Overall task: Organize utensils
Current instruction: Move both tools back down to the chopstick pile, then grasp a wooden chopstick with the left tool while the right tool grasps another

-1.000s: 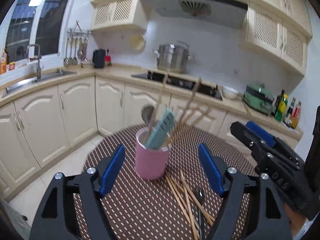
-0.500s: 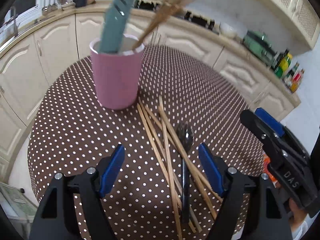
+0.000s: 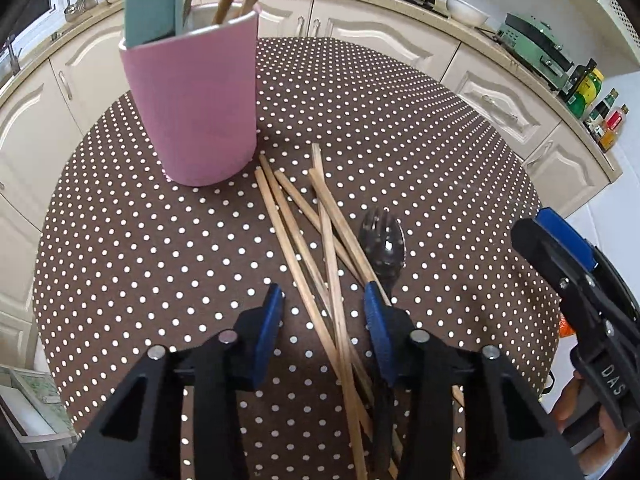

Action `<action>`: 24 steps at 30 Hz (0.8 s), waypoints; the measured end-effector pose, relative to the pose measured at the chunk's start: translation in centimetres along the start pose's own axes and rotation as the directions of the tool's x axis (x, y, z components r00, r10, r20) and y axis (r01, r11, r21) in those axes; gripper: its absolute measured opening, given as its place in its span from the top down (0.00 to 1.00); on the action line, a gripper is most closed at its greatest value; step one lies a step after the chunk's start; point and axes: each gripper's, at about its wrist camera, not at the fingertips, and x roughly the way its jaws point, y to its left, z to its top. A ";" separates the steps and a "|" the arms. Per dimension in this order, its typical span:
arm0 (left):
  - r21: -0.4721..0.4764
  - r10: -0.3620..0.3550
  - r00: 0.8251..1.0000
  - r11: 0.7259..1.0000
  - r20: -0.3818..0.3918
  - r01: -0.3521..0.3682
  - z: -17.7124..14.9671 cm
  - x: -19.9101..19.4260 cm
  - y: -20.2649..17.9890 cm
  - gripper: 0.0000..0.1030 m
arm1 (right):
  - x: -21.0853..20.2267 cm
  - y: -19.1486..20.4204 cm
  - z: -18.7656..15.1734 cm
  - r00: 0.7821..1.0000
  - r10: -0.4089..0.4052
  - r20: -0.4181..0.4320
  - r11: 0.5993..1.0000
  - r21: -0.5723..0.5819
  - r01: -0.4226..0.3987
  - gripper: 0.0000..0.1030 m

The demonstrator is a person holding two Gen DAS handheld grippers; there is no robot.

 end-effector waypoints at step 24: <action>-0.080 -0.010 1.000 0.997 0.010 0.011 -3.7 -3.0 3.5 0.95 | 4.9 6.4 -0.3 0.945 0.047 -0.322 0.984 -0.149 -0.099 0.39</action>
